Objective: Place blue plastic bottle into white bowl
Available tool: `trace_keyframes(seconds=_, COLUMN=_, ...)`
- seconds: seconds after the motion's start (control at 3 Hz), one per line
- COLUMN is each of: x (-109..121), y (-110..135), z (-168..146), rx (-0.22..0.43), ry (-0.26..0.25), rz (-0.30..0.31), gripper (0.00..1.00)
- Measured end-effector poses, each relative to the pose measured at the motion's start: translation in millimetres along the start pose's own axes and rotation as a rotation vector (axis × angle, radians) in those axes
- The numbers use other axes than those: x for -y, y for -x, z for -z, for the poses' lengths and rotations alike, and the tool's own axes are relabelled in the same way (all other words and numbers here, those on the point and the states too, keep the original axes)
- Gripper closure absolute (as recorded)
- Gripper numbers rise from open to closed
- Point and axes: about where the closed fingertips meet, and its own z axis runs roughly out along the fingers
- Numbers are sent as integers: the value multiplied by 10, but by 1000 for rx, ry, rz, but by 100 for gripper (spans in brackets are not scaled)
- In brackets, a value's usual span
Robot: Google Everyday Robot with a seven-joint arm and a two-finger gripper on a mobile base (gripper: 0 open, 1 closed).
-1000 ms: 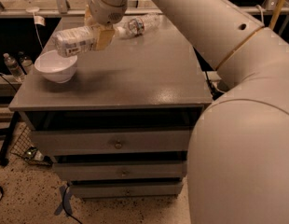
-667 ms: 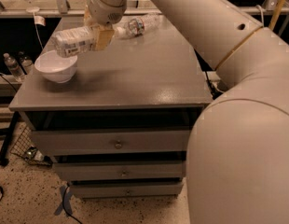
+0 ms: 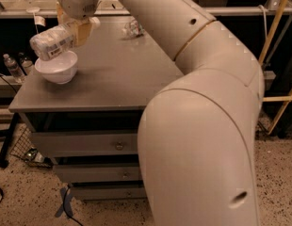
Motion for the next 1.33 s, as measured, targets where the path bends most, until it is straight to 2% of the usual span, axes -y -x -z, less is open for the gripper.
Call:
trace_keyframes(seconds=0.33, x=138, y=220, z=-120, rx=0, ry=37, rz=95, gripper=100)
trace_keyframes(seconds=0.67, x=222, y=474, z=-395, rx=83, ry=92, rz=177, gripper=100)
trace_keyframes(seconds=1.0, x=242, y=570, z=-536, rx=138, ry=113, rz=198, gripper=100)
trace_keyframes(seconds=1.33, x=224, y=558, z=-634, rx=176, ry=123, rz=187, gripper=100)
